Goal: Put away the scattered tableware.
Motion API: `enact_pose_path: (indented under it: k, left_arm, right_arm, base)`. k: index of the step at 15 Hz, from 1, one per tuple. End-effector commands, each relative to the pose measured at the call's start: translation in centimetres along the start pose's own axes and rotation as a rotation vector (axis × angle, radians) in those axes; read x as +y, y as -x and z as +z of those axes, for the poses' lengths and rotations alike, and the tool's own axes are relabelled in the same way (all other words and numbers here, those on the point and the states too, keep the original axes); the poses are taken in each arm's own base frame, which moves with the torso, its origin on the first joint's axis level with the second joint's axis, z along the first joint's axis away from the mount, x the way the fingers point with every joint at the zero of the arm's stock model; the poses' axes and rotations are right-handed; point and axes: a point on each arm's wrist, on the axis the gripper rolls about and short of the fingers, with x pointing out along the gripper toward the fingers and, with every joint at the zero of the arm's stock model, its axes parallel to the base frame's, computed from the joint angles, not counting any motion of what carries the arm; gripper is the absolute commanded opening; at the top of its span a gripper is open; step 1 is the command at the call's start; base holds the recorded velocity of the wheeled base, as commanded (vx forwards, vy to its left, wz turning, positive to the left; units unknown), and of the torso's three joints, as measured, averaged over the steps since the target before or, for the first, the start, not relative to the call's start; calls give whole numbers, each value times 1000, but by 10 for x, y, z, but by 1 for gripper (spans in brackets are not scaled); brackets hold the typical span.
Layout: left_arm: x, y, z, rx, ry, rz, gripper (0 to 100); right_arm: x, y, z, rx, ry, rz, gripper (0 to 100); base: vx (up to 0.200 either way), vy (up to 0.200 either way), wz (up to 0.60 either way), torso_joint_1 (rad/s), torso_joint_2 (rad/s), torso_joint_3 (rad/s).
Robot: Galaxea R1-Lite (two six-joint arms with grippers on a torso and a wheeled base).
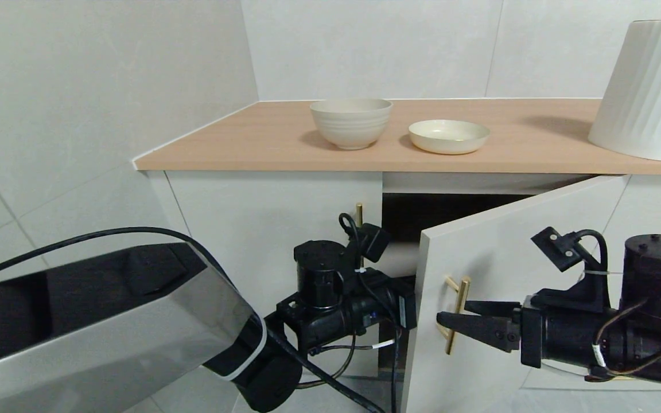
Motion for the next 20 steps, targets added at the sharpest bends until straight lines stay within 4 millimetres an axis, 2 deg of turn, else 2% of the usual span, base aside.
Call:
enact_pose_path:
  k: [1, 2, 3, 7, 12, 15, 17, 20]
  left_arm:
    - [-8, 5, 8, -15, -8, -18, 0]
    - [-8, 6, 8, -15, -8, -18, 0]
    - [-9, 7, 9, -14, -7, -17, 0]
    - [-13, 10, 8, -1, -4, -22, 0]
    - [-18, 11, 3, 17, -1, -31, 0]
    - [-20, 9, -1, 29, 1, -38, 0]
    - [-19, 6, -1, 37, 3, -40, 0]
    - [-16, -7, 2, 47, 6, -36, 0]
  right_arm:
    - [4, 18, 0, -28, 25, -25, 100]
    - [5, 20, -1, -26, 27, -25, 100]
    - [12, 35, -5, -3, 37, -34, 100]
    - [28, 69, -25, 106, 111, -40, 100]
    - [33, 68, -35, 158, 111, -6, 100]
    - [34, 68, -36, 162, 114, 1, 100]
    - [35, 68, -36, 164, 116, 5, 100]
    - [35, 68, -37, 166, 117, 6, 100]
  base:
    - [0, 0, 0, 0, 0, 0]
    - [0, 0, 0, 0, 0, 0]
    - [0, 0, 0, 0, 0, 0]
    - [0, 0, 0, 0, 0, 0]
    - [0, 0, 0, 0, 0, 0]
    - [-200, 0, 0, 4, 1, -1]
    - [-200, 0, 0, -2, 7, 2]
    - [0, 0, 0, 0, 0, 0]
